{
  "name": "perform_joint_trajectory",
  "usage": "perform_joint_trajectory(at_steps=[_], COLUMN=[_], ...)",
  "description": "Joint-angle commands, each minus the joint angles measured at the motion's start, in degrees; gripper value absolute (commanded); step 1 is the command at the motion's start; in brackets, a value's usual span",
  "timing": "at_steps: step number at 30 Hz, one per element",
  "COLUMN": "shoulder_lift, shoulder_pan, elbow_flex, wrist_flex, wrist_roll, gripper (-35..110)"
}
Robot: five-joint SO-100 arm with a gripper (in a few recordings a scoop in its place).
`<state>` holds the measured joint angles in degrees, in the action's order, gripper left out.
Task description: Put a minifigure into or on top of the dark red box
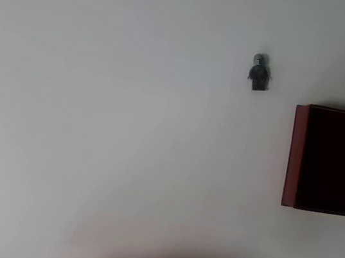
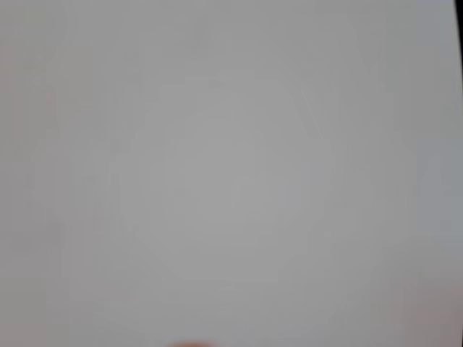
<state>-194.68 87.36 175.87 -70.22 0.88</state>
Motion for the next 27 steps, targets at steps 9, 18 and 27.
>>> perform_joint_trajectory(at_steps=[9,18,27], shoulder_lift=[-0.79,-0.79,-0.79], shoulder_pan=[1.14,1.14,-10.99], elbow_flex=[-0.97,-0.97,-1.58], wrist_flex=[0.09,0.09,-6.77], wrist_roll=[0.97,0.97,-24.96], gripper=[0,0,0])
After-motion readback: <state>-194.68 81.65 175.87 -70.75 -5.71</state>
